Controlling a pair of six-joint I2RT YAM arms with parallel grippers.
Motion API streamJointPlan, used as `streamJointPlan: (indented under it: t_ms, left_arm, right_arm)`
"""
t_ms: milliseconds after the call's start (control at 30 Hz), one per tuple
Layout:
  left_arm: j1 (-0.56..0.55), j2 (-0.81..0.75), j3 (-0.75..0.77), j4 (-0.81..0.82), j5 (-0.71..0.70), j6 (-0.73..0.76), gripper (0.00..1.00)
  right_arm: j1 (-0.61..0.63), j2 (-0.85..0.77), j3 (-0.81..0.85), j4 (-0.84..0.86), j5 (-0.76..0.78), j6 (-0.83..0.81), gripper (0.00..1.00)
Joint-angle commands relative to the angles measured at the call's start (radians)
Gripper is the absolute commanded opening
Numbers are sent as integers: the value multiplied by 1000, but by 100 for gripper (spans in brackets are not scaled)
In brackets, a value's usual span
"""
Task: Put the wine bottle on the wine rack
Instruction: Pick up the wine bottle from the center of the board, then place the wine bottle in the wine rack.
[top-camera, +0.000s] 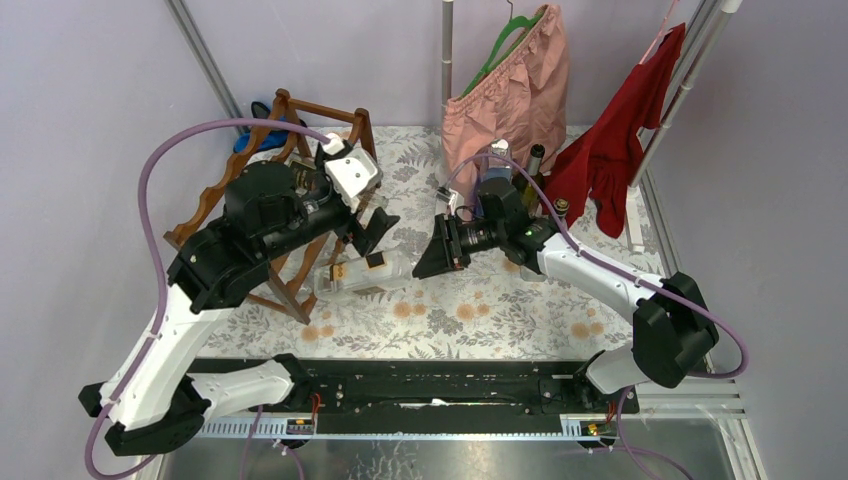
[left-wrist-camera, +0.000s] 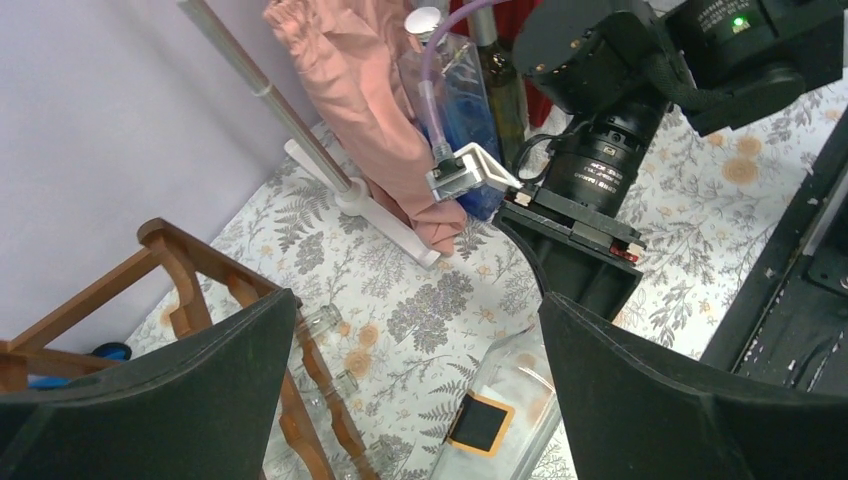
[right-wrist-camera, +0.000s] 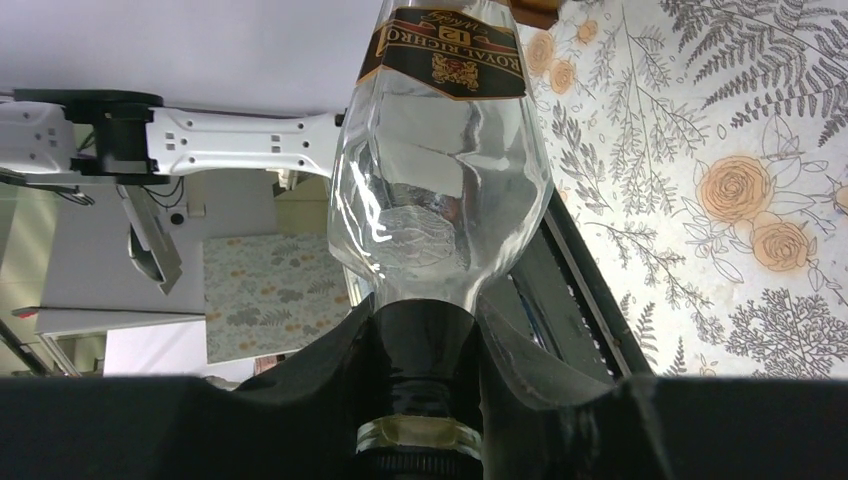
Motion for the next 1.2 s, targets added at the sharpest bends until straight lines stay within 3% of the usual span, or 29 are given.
streamJointPlan:
  t_ms: [0, 367, 1167]
  left_arm:
    - [1, -33, 26, 102, -87, -59, 98]
    - [1, -68, 23, 139, -107, -148, 97]
    - [1, -73, 22, 146, -103, -147, 97]
  right_arm:
    - [-8, -67, 34, 276, -83, 102, 0]
    - [2, -16, 40, 430, -22, 207, 0]
    - [62, 98, 57, 640, 44, 362, 0]
